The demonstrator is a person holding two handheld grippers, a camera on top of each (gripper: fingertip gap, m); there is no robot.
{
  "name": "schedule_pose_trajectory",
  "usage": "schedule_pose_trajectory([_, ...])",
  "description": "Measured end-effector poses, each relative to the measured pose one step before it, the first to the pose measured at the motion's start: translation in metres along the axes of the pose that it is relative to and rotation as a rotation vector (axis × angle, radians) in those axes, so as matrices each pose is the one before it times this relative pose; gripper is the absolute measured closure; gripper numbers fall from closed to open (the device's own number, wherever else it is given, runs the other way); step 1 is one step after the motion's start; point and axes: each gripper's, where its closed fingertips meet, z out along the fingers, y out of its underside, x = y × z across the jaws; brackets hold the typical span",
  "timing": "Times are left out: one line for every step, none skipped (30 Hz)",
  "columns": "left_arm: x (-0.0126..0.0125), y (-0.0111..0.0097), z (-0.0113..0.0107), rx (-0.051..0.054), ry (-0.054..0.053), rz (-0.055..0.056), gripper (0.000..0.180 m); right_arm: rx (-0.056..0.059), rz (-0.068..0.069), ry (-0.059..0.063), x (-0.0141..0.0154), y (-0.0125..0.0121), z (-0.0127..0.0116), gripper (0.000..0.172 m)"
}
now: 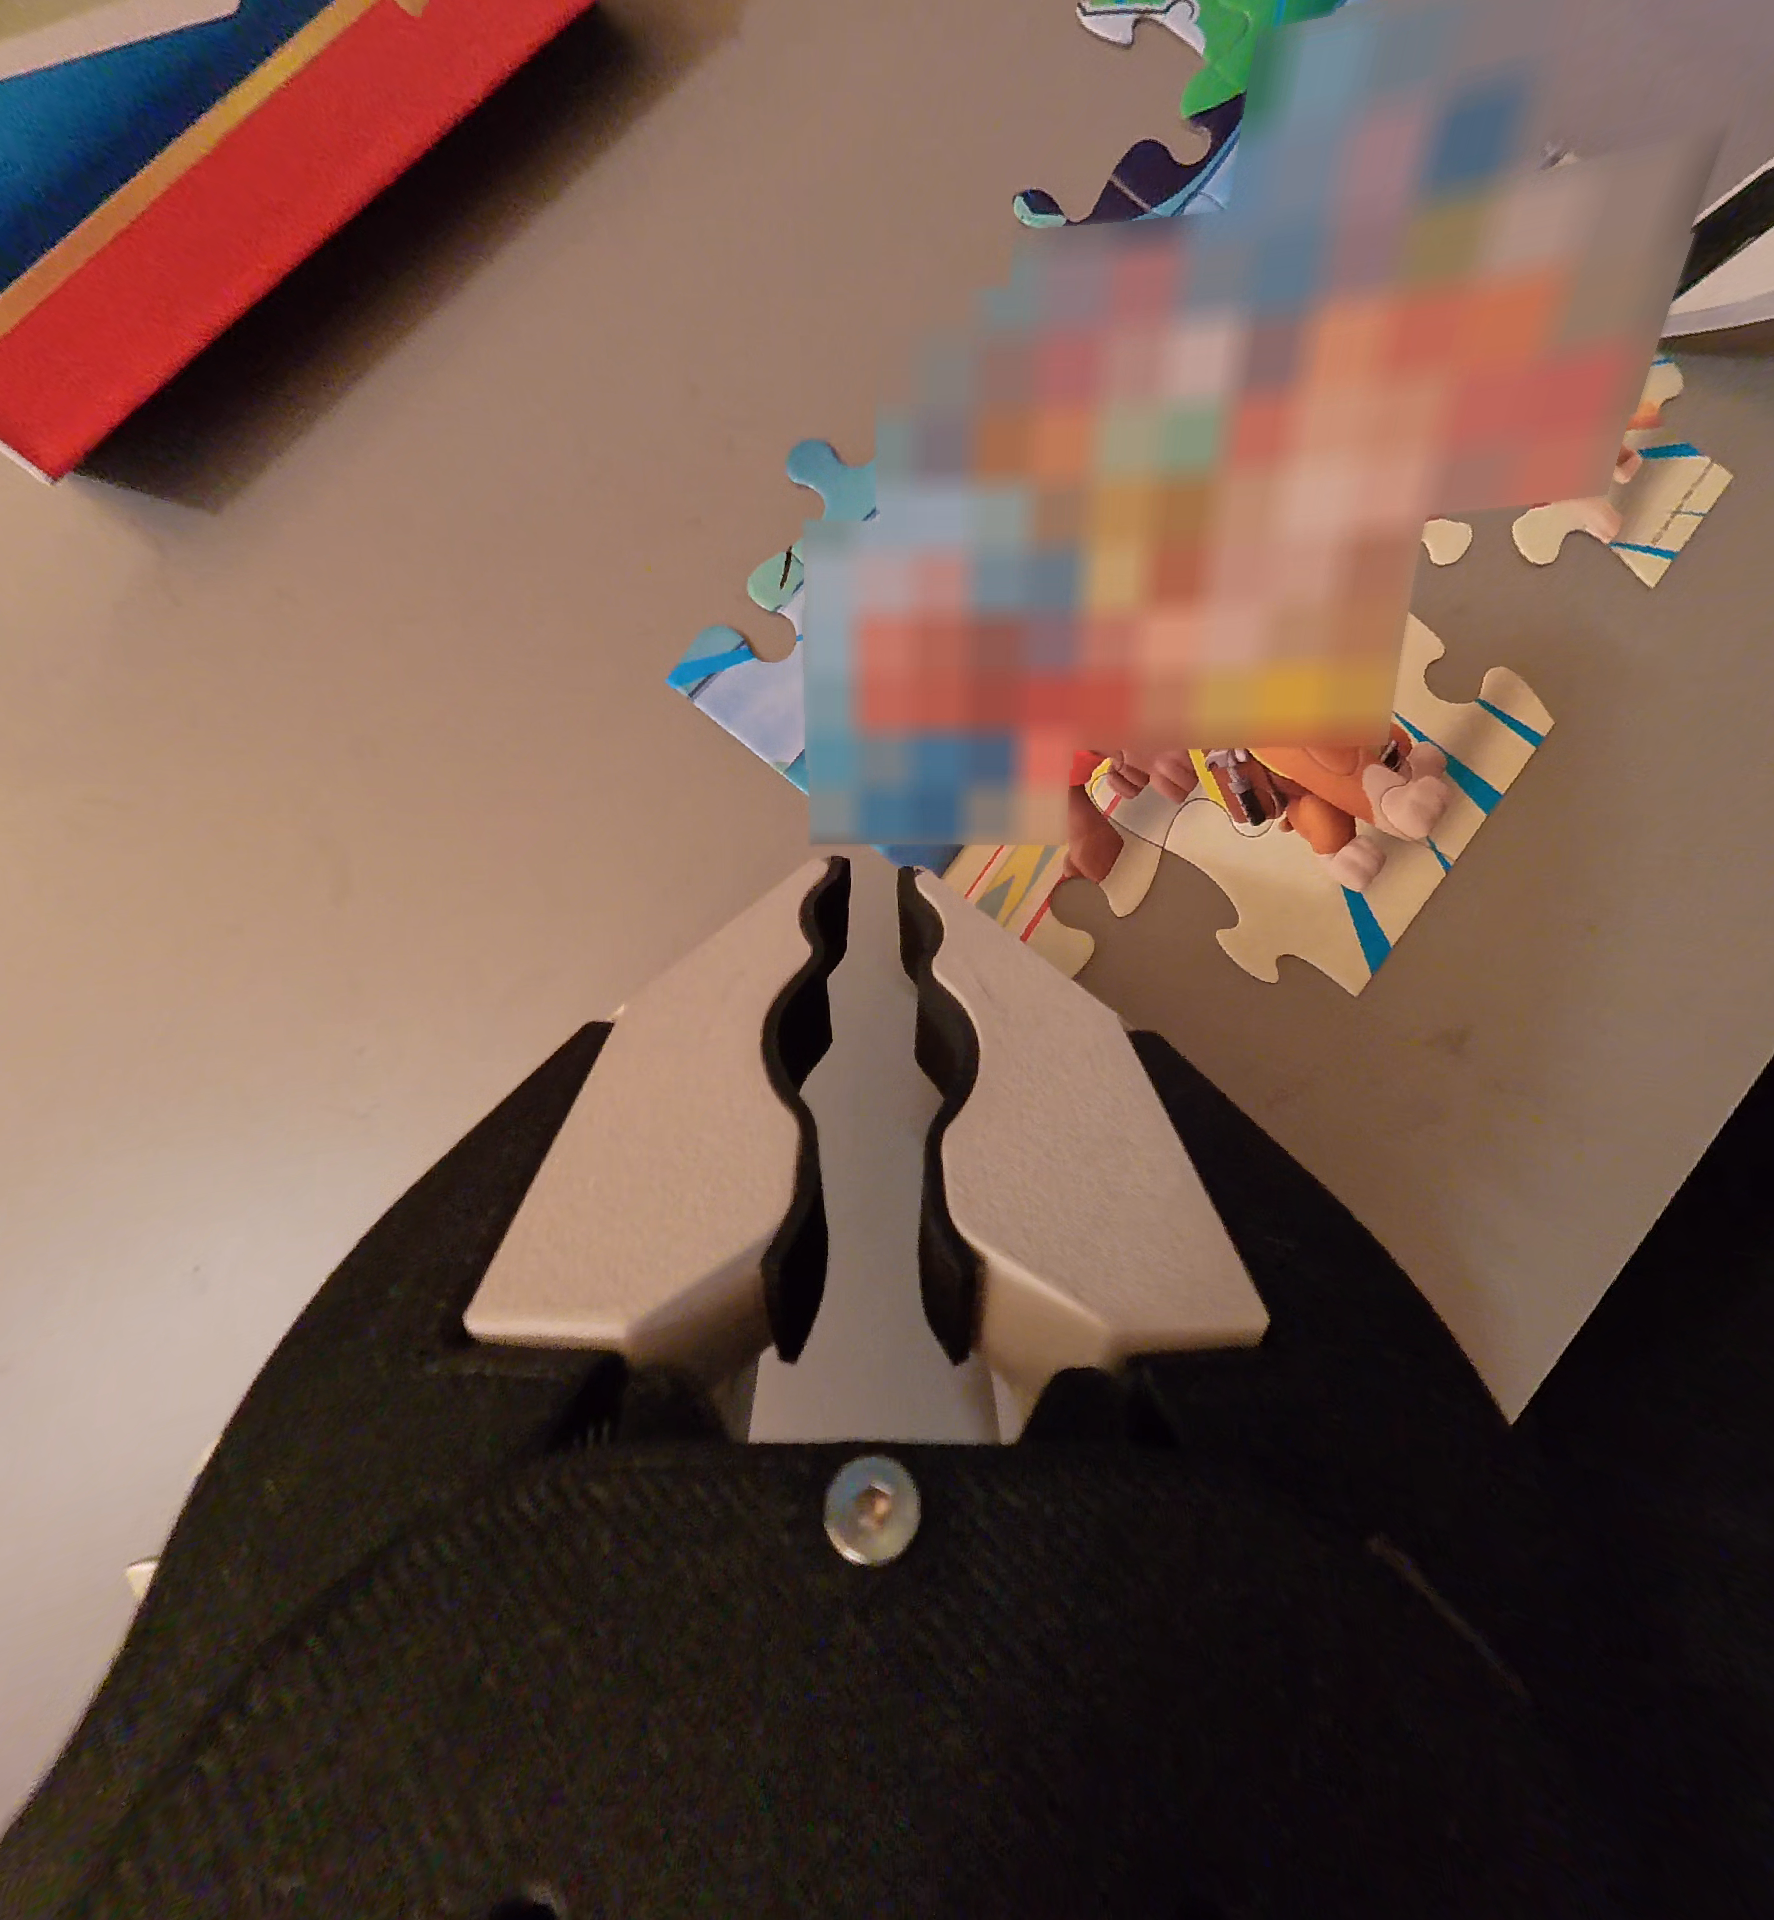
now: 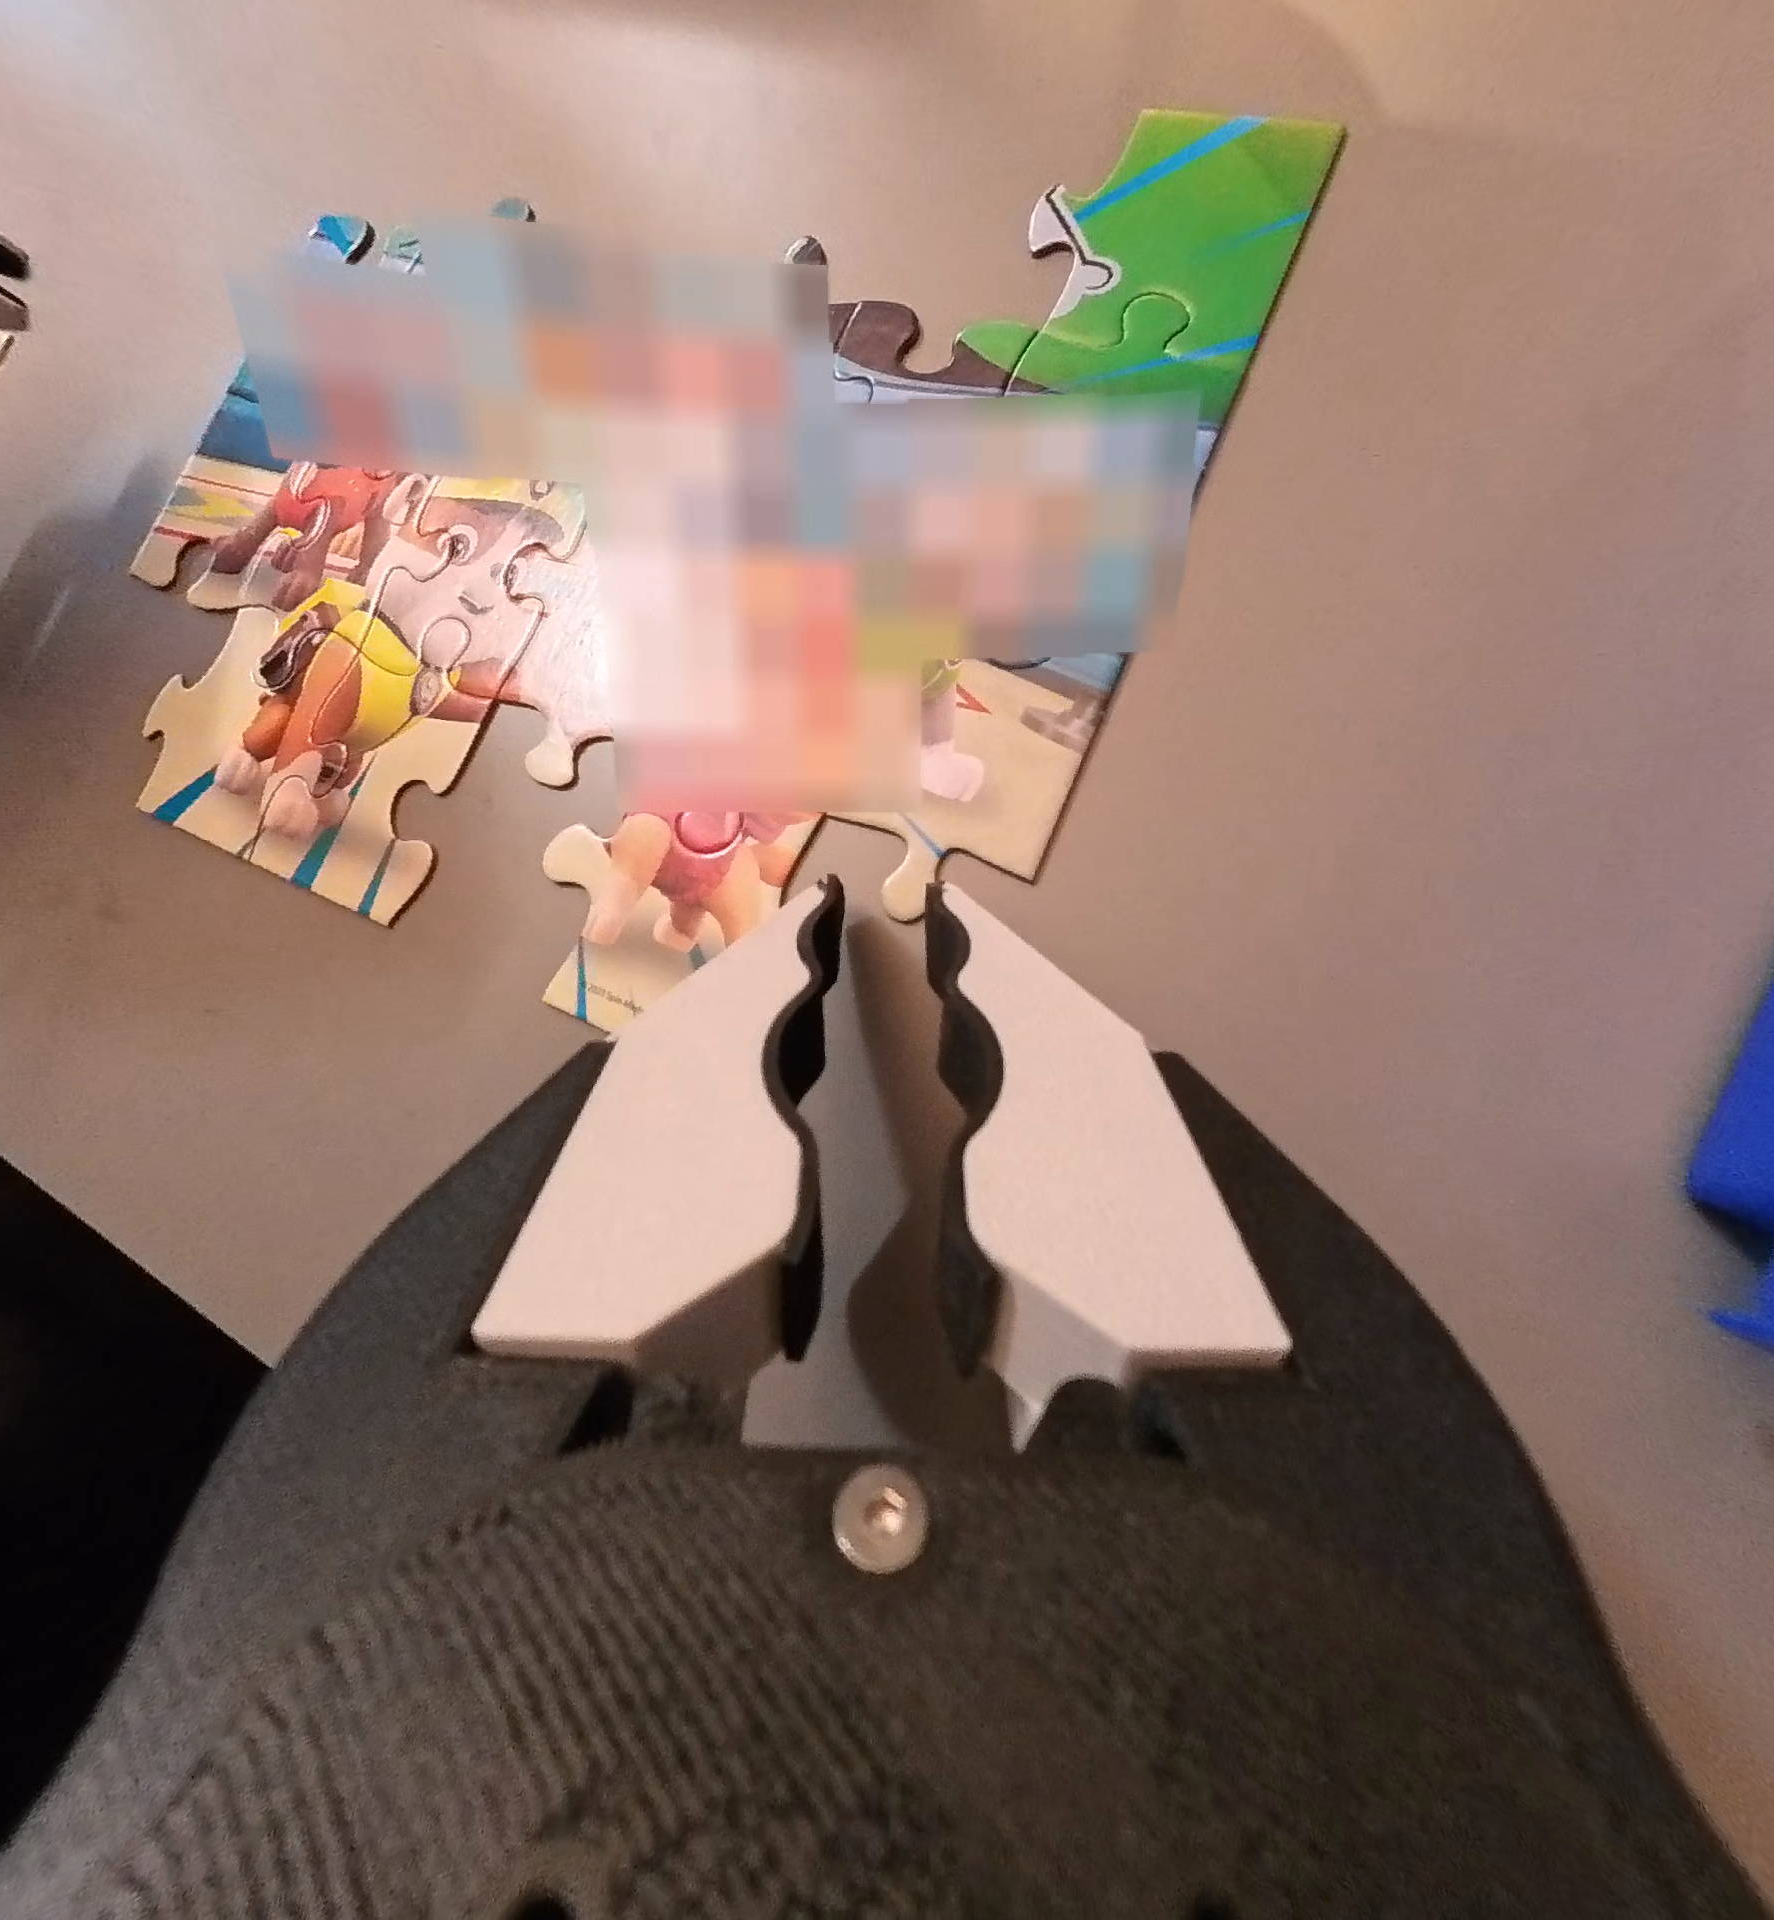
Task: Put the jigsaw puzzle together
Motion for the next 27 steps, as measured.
schedule_pose_trajectory([-0.0002, -0.00008, -0.00058, 0.003, -0.0013, -0.0011, 0.173, 0.0004, -0.0008, -0.0007, -0.00058, -0.00016, 0.0003, 0.158])
schedule_pose_trajectory([-0.00018, -0.00003, -0.00035, 0.0027, -0.0008, -0.001, 0.173, 0.0004, -0.0006, -0.0006, -0.00052, -0.00017, 0.00043, 0.158])
schedule_pose_trajectory([-0.00002, 0.00008, -0.00029, 0.0022, -0.0006, -0.001, 0.173, -0.0001, -0.0009, -0.0001, -0.00038, -0.00009, 0.00023, 0.158])
schedule_pose_trajectory([-0.00016, 0.0, -0.00024, 0.0025, -0.0011, -0.0012, 0.173, -0.0009, -0.0013, 0.0007, -0.00033, -0.00012, 0.0002, 0.158])
schedule_pose_trajectory([-0.0003, 0.00005, -0.00017, 0.0027, -0.0013, -0.0016, 0.173, -0.0025, -0.003, 0.0029, 0.00019, -0.00003, 0.00004, 0.158])
schedule_pose_trajectory([-0.00049, -0.00012, -0.00034, 0.0033, -0.0011, -0.0024, 0.173, -0.0027, -0.0052, 0.0072, 0.00062, -0.00015, -0.00031, 0.158])
schedule_pose_trajectory([-0.0006, -0.00017, -0.00035, 0.0043, -0.001, -0.0033, 0.172, 0.0021, -0.0078, 0.0114, 0.00111, -0.00095, -0.00079, 0.158])
schedule_pose_trajectory([-0.0007, -0.00052, -0.00067, 0.0057, -0.0013, -0.0038, 0.172, 0.0095, -0.0093, 0.0096, 0.00055, -0.00233, -0.00126, 0.157])
schedule_pose_trajectory([-0.00091, -0.00094, -0.00094, 0.0075, -0.0018, -0.0043, 0.172, 0.0173, -0.0096, 0.0045, -0.00033, -0.00371, -0.00171, 0.157])
schedule_pose_trajectory([-0.00123, -0.00124, -0.0011, 0.0097, -0.002, -0.0054, 0.172, 0.0243, -0.0103, -0.0005, -0.00134, -0.00499, -0.00206, 0.157])
schedule_pose_trajectory([-0.00112, -0.00153, -0.00126, 0.012, -0.001, -0.0072, 0.172, 0.0282, -0.0111, -0.0008, -0.00167, -0.00576, -0.00187, 0.157])
schedule_pose_trajectory([-0.00094, -0.00177, -0.00132, 0.0135, 0.0011, -0.0085, 0.172, 0.0287, -0.0124, 0.0001, -0.00186, -0.00586, -0.00179, 0.157])
schedule_pose_trajectory([-0.00067, -0.00173, -0.00128, 0.014, 0.0017, -0.0087, 0.172, 0.0275, -0.0138, 0.0005, -0.00212, -0.00565, -0.00146, 0.157])
schedule_pose_trajectory([-0.00064, -0.00142, -0.00135, 0.0125, 0.0006, -0.0071, 0.172, 0.0247, -0.0141, 0.0007, -0.00262, -0.00529, -0.0011, 0.157])
schedule_pose_trajectory([-0.00066, -0.00104, -0.00158, 0.0104, -0.001, -0.0045, 0.172, 0.0208, -0.0146, 0.0005, -0.00284, -0.00462, -0.00075, 0.157])
schedule_pose_trajectory([-0.00085, -0.00042, -0.00174, 0.0082, -0.0032, -0.0019, 0.172, 0.0172, -0.0157, -0.0001, -0.0031, -0.004, -0.00051, 0.156])
schedule_pose_trajectory([-0.00131, 0.00002, -0.00191, 0.0061, -0.0058, -0.0003, 0.172, 0.0133, -0.0163, 0.0006, -0.00318, -0.00319, -0.00014, 0.156])
schedule_pose_trajectory([-0.00183, 0.00054, -0.00219, 0.0043, -0.0085, 0.0002, 0.172, 0.0091, -0.0157, 0.0024, -0.0027, -0.00251, 0.00001, 0.156])
schedule_pose_trajectory([-0.00249, 0.00081, -0.00258, 0.0031, -0.0104, -0.0009, 0.172, 0.0067, -0.0147, 0.0037, -0.00228, -0.00198, 0.00014, 0.156])
schedule_pose_trajectory([-0.00323, 0.00101, -0.00298, 0.0029, -0.0108, -0.0028, 0.172, 0.0043, -0.013, 0.0031, -0.00218, -0.00136, 0.00033, 0.156])
schedule_pose_trajectory([-0.00404, 0.00114, -0.00345, 0.0029, -0.0127, -0.0036, 0.172, 0.0017, -0.0104, 0.0019, -0.00191, -0.00098, 0.00039, 0.156])
schedule_pose_trajectory([-0.00553, 0.00147, -0.00407, 0.0021, -0.0178, -0.0032, 0.172, 0.0004, -0.0079, 0.0013, -0.00184, -0.00057, 0.00043, 0.156])
schedule_pose_trajectory([-0.00796, 0.00199, -0.00488, -0.0008, -0.0271, -0.0012, 0.172, -0.0008, -0.0054, 0.0001, -0.00168, -0.00032, 0.00055, 0.156])
schedule_pose_trajectory([-0.01074, 0.00254, -0.00574, -0.0021, -0.0367, -0.0036, 0.172, -0.0018, -0.0035, -0.0012, -0.00177, -0.0003, 0.00044, 0.155])
schedule_pose_trajectory([-0.01181, 0.00244, -0.00651, 0.0014, -0.0378, -0.0115, 0.172, 0.0002, -0.0035, -0.002, -0.00183, -0.00059, 0.00041, 0.154])
schedule_pose_trajectory([-0.01042, 0.00175, -0.00728, 0.0071, -0.0265, -0.0194, 0.172, 0.004, -0.0045, -0.0022, -0.00199, -0.00122, 0.00008, 0.154])
schedule_pose_trajectory([-0.00838, 0.00121, -0.00783, 0.012, -0.0147, -0.0237, 0.172, 0.0062, -0.0049, -0.0033, -0.00219, -0.0017, -0.00007, 0.154])
